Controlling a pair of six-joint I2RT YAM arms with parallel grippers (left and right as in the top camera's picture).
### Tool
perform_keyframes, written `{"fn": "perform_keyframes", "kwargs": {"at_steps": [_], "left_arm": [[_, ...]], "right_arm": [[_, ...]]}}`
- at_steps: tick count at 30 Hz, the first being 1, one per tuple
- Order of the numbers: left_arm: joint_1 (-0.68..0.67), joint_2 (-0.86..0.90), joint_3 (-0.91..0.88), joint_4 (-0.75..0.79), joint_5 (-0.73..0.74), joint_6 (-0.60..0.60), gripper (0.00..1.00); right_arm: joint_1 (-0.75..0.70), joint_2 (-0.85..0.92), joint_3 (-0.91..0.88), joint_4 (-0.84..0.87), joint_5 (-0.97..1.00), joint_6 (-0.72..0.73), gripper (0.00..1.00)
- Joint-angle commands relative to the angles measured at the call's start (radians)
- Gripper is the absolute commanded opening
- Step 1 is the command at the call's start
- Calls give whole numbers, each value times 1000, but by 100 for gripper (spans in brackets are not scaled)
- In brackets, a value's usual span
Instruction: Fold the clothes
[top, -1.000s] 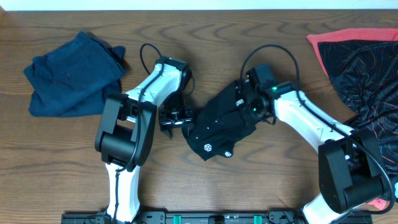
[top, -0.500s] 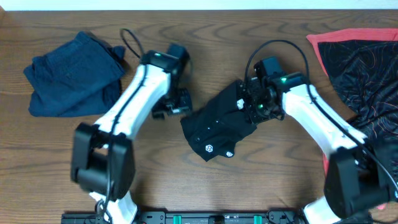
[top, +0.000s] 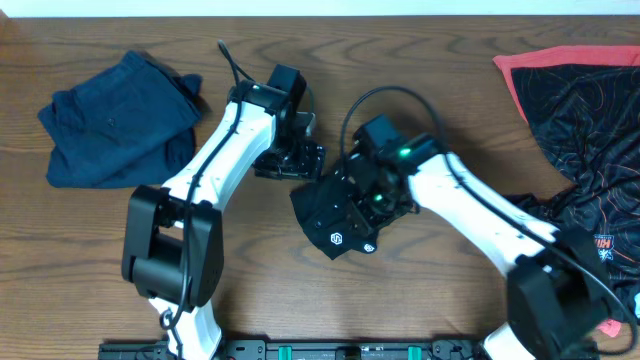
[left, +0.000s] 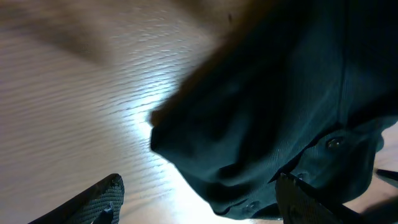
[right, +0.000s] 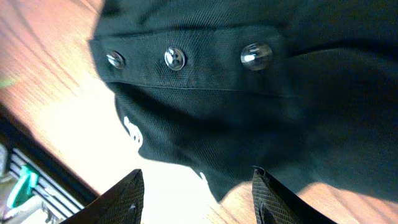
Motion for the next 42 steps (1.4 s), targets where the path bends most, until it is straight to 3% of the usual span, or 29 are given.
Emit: {"fn": "perform_keyframes", "kwargs": {"at_steps": [1, 3, 6, 9, 17, 22, 27, 42], "left_arm": [[0, 31, -17, 0, 74, 92, 80], [0, 47, -17, 10, 74, 92, 80], [0, 87, -17, 32, 74, 91, 80], [0, 143, -17, 54, 74, 77, 80], [0, 249, -17, 63, 39, -83, 68], [-8, 249, -18, 37, 29, -224, 61], [-45, 249, -18, -20, 28, -358, 60], [-83, 214, -11, -31, -6, -390, 60]], "right_arm": [[27, 53, -12, 9, 29, 53, 53], [35, 77, -12, 16, 29, 92, 47], [36, 97, -12, 16, 40, 142, 20], [32, 101, -12, 5, 169, 241, 2], [-37, 101, -12, -31, 417, 295, 1], [-113, 101, -12, 39, 430, 172, 1], [-187, 101, -12, 86, 479, 158, 1], [-241, 47, 28, -19, 451, 197, 4]]}}
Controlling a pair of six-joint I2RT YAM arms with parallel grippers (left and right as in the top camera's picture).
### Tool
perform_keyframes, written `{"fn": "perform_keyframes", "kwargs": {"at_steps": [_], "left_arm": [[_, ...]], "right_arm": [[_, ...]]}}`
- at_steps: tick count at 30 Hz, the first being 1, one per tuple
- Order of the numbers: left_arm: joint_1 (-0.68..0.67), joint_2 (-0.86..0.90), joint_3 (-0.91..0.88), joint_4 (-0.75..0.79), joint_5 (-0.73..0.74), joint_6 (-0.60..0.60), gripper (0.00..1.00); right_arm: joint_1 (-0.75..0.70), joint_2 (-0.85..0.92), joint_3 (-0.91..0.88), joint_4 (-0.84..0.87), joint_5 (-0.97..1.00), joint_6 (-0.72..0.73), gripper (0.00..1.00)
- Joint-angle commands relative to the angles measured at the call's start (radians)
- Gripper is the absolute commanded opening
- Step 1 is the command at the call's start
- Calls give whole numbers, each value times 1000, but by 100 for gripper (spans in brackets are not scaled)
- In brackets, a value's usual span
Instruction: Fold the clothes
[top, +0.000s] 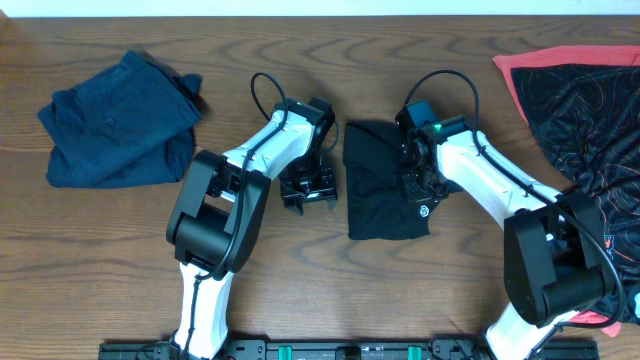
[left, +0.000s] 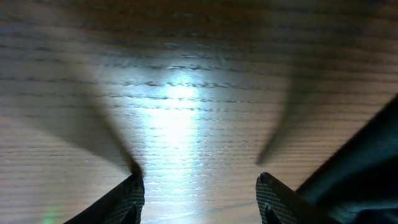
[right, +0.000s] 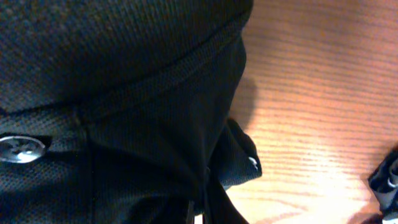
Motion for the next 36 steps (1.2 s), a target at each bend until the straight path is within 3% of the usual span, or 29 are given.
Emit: {"fn": "perform_keyframes", "kwargs": {"at_steps": [1, 5, 6, 8, 9, 13, 18, 26, 36], "left_arm": [[20, -32, -6, -8, -31, 6, 60], [27, -153, 9, 43, -31, 66, 61], [26, -180, 8, 61, -27, 81, 64], [14, -231, 8, 97, -14, 115, 70], [7, -244, 8, 109, -6, 135, 71], [-27, -251, 4, 139, 16, 161, 72], [-85, -208, -15, 196, 23, 160, 72], [-123, -195, -15, 237, 22, 160, 72], [-124, -187, -15, 237, 22, 160, 72]], "right_arm": [[-2, -58, 27, -12, -8, 19, 4], [-2, -113, 27, -25, -85, 20, 5], [-2, -125, 27, -32, -111, 20, 11], [-2, -143, 27, -53, -163, 20, 35], [-2, -146, 27, -64, -172, 29, 38], [-5, -147, 20, -110, -173, 190, 35], [-8, -146, -20, -95, -173, 268, 26], [-71, -146, -96, -34, -76, 458, 31], [-132, -146, -176, 50, -132, 404, 29]]}}
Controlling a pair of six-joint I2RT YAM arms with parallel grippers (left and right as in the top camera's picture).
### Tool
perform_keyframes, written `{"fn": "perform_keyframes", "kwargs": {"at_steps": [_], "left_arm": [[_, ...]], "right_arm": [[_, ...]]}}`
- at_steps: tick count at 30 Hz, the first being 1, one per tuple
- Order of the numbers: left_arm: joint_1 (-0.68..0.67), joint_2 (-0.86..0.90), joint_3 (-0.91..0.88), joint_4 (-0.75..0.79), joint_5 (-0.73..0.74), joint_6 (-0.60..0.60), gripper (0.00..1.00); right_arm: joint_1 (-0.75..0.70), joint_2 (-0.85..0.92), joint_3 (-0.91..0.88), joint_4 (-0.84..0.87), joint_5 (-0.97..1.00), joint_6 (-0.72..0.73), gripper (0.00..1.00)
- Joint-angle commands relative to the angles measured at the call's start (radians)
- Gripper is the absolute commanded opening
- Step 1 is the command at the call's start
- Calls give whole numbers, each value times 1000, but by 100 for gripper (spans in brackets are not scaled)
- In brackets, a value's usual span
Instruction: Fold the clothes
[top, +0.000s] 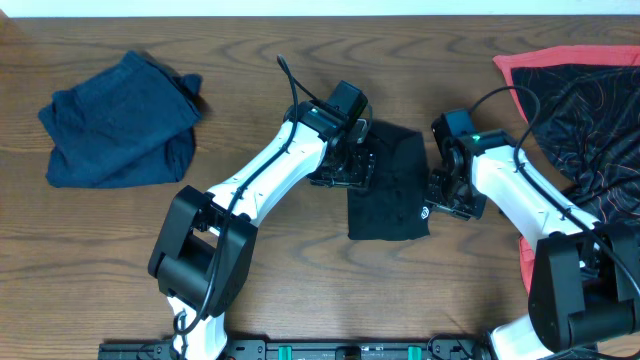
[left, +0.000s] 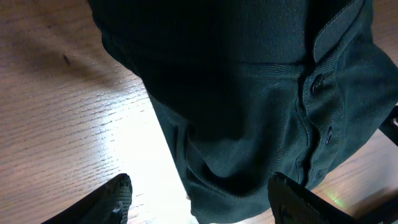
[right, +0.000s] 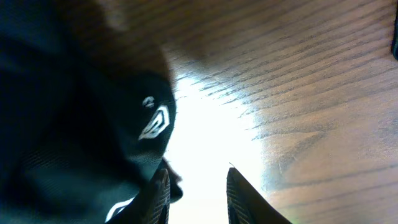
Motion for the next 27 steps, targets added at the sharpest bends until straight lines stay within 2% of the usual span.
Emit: {"fn": "perform_keyframes", "kwargs": {"at_steps": [1, 9, 14, 18, 23, 27], "left_arm": [[-1, 16, -8, -2, 6, 20, 72], [-10, 60, -8, -13, 7, 19, 73], [-20, 61, -8, -6, 6, 19, 73], [-20, 61, -8, -7, 6, 19, 73], [-20, 61, -8, -10, 6, 19, 73], [-20, 61, -9, -15, 6, 20, 73]], "right_arm": [[-6, -8, -27, 44, -51, -32, 29], [-7, -8, -40, 105, 26, 21, 28], [-6, -8, -40, 124, -6, 18, 27], [2, -8, -40, 164, -106, -49, 26], [7, -8, -40, 171, -106, -56, 23], [8, -8, -40, 209, -156, -123, 23]]}}
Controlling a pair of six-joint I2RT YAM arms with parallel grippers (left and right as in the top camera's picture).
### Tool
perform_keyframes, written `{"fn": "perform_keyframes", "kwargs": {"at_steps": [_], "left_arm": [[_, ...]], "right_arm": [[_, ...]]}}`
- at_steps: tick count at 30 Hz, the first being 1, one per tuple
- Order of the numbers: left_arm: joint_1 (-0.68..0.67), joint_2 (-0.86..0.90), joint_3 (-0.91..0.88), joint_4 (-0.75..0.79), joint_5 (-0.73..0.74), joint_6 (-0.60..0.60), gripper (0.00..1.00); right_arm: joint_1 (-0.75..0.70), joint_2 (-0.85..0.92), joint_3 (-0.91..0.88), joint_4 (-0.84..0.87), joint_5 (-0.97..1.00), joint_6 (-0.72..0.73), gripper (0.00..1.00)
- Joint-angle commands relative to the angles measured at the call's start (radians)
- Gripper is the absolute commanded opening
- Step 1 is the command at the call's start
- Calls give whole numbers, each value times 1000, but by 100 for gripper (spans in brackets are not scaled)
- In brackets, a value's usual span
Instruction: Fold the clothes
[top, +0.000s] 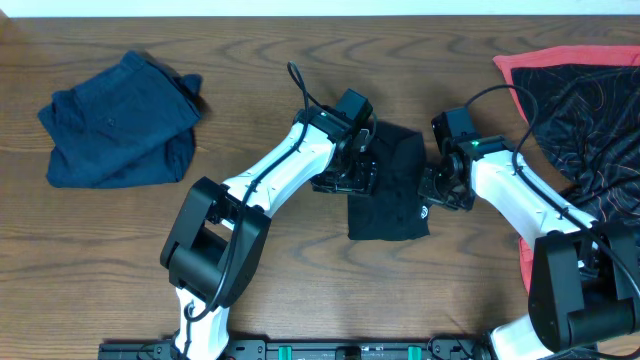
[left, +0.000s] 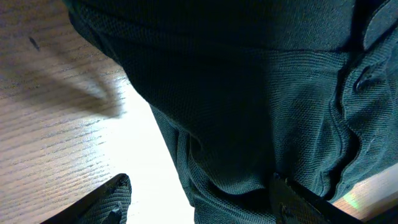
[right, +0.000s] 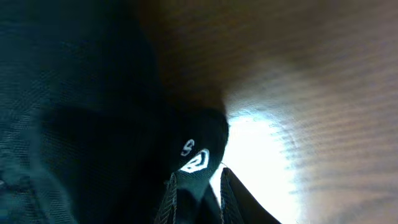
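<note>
A black polo shirt (top: 388, 190) lies folded in a rough rectangle at the table's middle, its small white logo (top: 421, 211) near the lower right corner. My left gripper (top: 352, 172) sits at the shirt's left edge. In the left wrist view its fingers (left: 111, 200) stand wide open, with the folded fabric edge (left: 249, 124) between them. My right gripper (top: 440, 188) is at the shirt's right edge. The right wrist view shows its narrow-set fingertips (right: 172, 198) closed on the fabric by the logo (right: 193, 163).
A folded navy garment (top: 115, 120) lies at the far left. A red and black patterned garment (top: 585, 110) spreads over the right side, under the right arm's base. A black rail (top: 320, 350) runs along the front edge.
My right gripper was open just off the shirt's right edge; now it is on that edge, with its jaws narrowed onto the fabric by the logo. The left gripper sits closer over the left edge, still open.
First the shirt was a crumpled bundle between both grippers. Then it lay flat and folded, my left gripper open over bare wood beside it, the right over the cloth. Later both stood open at opposite edges. Now the right pinches the right edge.
</note>
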Motion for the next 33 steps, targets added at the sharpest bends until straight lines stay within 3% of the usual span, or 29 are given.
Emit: {"fn": "perform_keyframes", "kwargs": {"at_steps": [1, 8, 13, 16, 19, 29, 33], "left_arm": [[-1, 2, -8, -6, 6, 19, 73], [24, 2, -7, -24, -46, 20, 72], [93, 2, -5, 4, 92, 91, 77], [143, 2, -5, 59, 203, 138, 92], [176, 2, -5, 106, 235, 142, 99], [185, 98, -5, 245, 236, 139, 98], [185, 180, -5, 293, 346, 136, 99]], "right_arm": [[8, -8, -5, 21, -72, -78, 24], [-12, -15, -5, -8, -21, -76, 25], [-48, -87, 5, -26, -21, -106, 33], [-71, -163, 11, -25, -5, -129, 41], [-85, -228, 11, -26, 9, -132, 51], [-86, -272, 11, -67, 10, -162, 51], [-86, -272, 11, -77, 13, -165, 51]]}}
